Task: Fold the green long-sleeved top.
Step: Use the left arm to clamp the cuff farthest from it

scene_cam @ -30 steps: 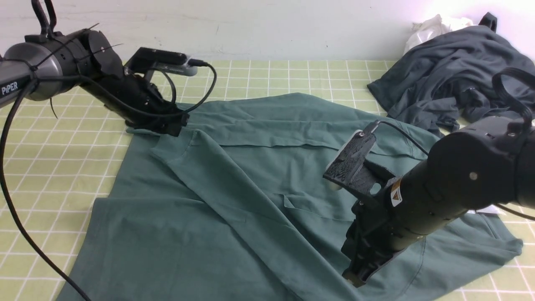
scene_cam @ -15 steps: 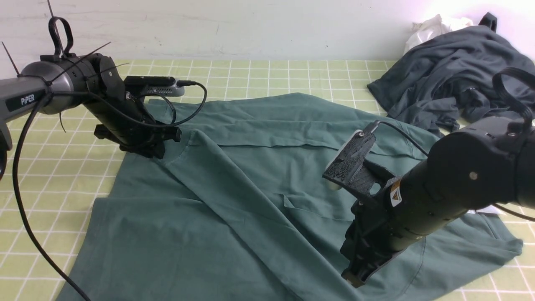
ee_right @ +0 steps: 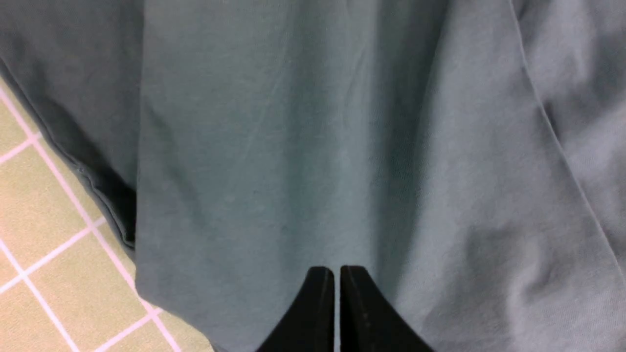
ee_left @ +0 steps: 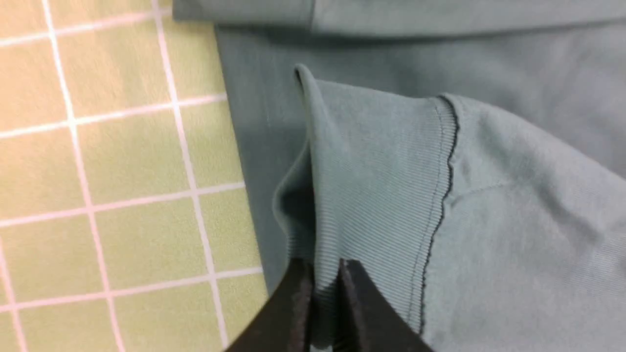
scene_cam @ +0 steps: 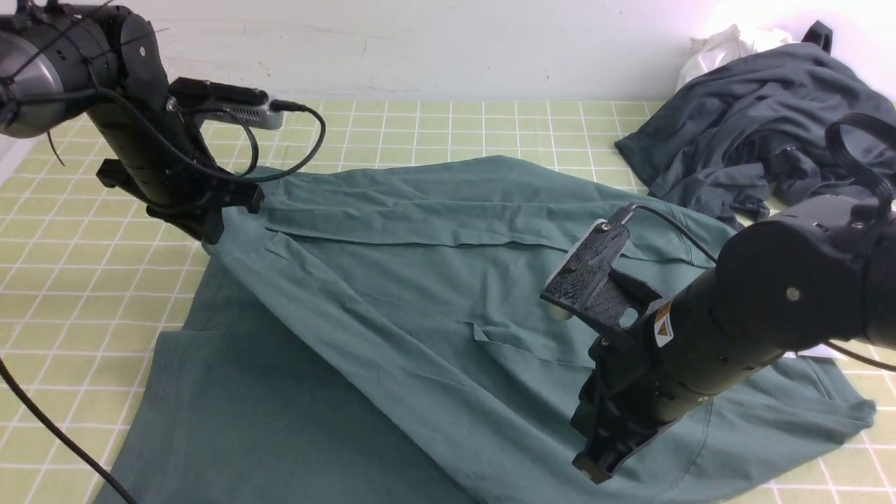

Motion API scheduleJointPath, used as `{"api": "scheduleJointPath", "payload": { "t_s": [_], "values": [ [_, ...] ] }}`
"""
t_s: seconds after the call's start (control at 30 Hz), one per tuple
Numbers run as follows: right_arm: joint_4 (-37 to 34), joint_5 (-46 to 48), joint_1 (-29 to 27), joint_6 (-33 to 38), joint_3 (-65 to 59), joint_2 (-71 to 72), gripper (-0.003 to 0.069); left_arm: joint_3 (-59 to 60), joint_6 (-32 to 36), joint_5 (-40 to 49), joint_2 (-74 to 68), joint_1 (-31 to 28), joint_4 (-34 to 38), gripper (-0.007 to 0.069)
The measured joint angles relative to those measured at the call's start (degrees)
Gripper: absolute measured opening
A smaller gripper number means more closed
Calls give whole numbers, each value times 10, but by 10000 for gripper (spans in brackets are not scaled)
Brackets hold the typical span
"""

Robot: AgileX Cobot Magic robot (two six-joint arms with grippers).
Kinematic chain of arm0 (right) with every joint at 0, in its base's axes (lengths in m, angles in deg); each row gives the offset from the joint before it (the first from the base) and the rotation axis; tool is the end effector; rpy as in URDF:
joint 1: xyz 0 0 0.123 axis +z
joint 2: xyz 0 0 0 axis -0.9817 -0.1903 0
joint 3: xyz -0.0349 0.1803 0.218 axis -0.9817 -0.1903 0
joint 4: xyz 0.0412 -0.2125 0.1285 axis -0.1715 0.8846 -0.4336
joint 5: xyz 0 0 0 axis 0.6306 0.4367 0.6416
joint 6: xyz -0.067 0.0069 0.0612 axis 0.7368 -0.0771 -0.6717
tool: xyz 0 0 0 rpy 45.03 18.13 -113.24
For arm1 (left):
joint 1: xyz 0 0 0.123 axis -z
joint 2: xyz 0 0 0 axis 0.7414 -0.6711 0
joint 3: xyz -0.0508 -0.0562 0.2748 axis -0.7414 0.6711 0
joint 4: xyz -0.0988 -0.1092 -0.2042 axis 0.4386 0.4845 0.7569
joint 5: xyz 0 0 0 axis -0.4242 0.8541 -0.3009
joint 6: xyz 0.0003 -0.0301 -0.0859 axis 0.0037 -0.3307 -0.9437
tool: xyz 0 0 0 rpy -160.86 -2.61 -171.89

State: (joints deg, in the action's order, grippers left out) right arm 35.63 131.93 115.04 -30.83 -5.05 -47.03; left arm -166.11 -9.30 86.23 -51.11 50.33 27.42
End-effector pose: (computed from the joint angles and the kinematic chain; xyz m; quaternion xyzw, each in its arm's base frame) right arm 0.2313 0.1823 0.2276 -0.4516 0.8784 0.0844 0.1317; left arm 0.4400 -0.0191 0.2203 0.0842 0.9852 0.0062 0.1491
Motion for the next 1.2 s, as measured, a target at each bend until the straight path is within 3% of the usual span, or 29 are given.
{"api": "scheduleJointPath", "payload": {
  "t_s": [0.17, 0.27, 0.3, 0.43, 0.6, 0.8, 0.9, 0.93, 1.0, 1.1, 1.2],
  "values": [
    [-2, -1, 0, 0, 0, 0, 12, -14, 2, 7, -35, -1, -7, 131],
    [-2, -3, 0, 3, 0, 0, 12, -54, -4, 8, -49, -8, -7, 252],
    [-3, -5, 0, 6, 0, 0, 12, -87, -16, 2, -57, -16, -4, 332],
    [-4, -14, 0, 8, 0, 0, 12, -171, -46, -27, -97, -41, 20, 469],
    [-5, -18, 0, 12, 0, 0, 12, -256, -54, -37, -177, -51, 47, 503],
    [-6, -18, 0, 12, 0, 0, 12, -302, -73, -33, -238, -50, 51, 433],
    [-6, -19, 0, 12, 0, 0, 12, -310, -78, -17, -246, -49, 51, 312],
    [-6, -19, 0, 12, 0, 0, 12, -319, -73, -5, -246, -47, 51, 204],
    [-6, -19, 0, 12, 0, 0, 12, -331, -62, 13, -243, -44, 51, 83],
    [-6, -17, 0, 12, 0, 0, 12, -354, -41, 43, -234, -36, 51, 14],
    [-6, -13, 0, 12, 0, 0, 12, -388, -28, 80, -213, -30, 51, -4]
  ]
}}
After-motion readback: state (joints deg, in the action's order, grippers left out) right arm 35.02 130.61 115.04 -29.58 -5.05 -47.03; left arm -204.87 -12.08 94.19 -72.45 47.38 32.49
